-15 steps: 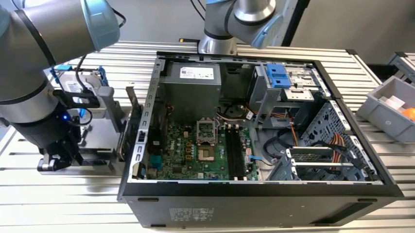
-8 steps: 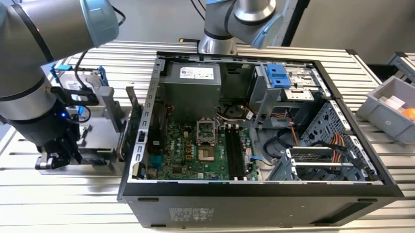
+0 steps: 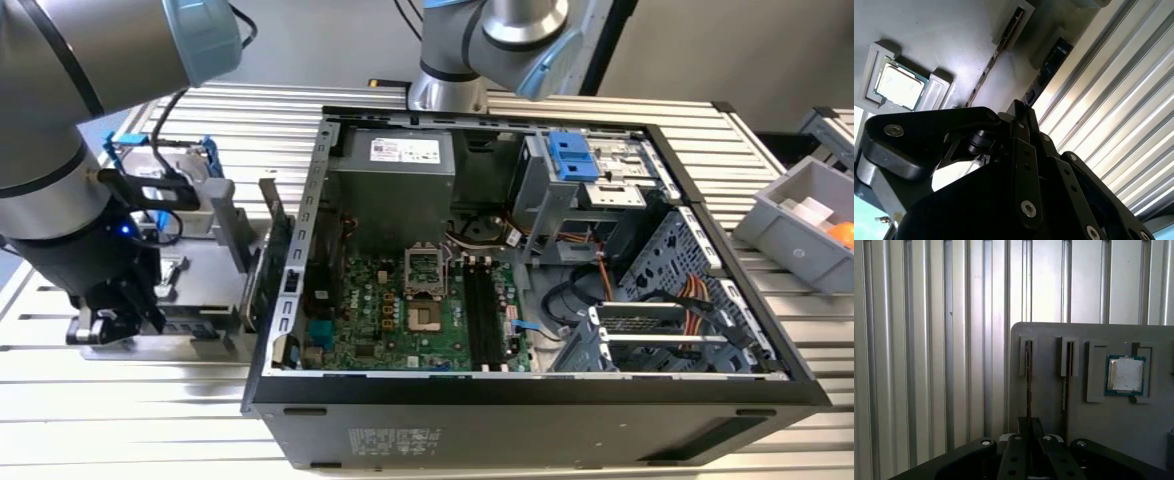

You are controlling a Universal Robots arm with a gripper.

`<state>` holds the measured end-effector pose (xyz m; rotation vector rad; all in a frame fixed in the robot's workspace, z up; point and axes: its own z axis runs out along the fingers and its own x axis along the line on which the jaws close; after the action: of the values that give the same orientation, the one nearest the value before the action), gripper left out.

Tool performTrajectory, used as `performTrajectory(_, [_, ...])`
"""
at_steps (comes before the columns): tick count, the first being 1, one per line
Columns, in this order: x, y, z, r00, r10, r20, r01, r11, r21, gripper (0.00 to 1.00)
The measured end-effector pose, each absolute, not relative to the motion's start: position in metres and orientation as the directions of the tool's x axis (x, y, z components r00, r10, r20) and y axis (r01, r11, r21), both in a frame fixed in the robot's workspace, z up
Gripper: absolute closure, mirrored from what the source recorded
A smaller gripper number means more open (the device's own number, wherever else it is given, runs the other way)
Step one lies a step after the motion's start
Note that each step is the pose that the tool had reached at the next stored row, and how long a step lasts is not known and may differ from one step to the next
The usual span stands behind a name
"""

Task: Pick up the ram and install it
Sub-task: 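Pick up the ram and move it above insertion slot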

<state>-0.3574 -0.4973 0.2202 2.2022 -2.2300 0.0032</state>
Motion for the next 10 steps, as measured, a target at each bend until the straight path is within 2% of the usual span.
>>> performTrajectory(10, [-0.357,-0.497,0.231,-0.019,-1.0,0.007,-1.0,0.019,0.004,1.0])
